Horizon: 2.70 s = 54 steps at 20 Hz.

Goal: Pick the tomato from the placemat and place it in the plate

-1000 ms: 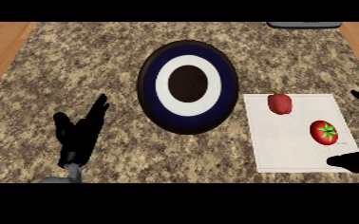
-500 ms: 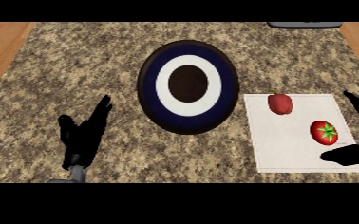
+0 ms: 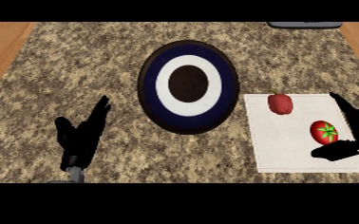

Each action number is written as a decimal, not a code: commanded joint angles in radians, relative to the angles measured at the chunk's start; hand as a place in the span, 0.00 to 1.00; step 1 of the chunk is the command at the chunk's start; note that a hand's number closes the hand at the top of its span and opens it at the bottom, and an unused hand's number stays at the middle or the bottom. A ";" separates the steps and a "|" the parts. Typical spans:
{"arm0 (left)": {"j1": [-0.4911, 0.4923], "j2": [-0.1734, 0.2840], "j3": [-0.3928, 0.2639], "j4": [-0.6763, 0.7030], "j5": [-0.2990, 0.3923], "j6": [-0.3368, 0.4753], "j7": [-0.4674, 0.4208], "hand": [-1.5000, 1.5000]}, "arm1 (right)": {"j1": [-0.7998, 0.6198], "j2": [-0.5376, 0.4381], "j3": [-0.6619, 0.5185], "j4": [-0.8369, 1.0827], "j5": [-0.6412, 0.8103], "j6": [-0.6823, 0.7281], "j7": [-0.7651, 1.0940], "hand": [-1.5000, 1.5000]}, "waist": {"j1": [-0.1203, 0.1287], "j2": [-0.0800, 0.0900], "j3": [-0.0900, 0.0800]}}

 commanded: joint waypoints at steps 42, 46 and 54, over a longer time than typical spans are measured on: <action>-0.050 -0.038 -0.032 0.031 -0.023 -0.046 0.076 0.50 | -0.499 0.508 0.648 -0.098 0.945 -0.979 0.886 1.00 | 0.086 0.004 -0.006; -0.044 -0.022 -0.006 0.045 -0.024 -0.041 0.054 0.50 | -0.494 0.508 0.637 -0.044 1.061 -0.995 0.963 1.00 | 0.064 0.008 -0.006; 0.010 -0.026 -0.014 0.008 -0.022 -0.042 0.049 0.50 | -0.539 0.508 0.503 0.028 1.220 -1.022 1.070 1.00 | 0.060 0.011 -0.004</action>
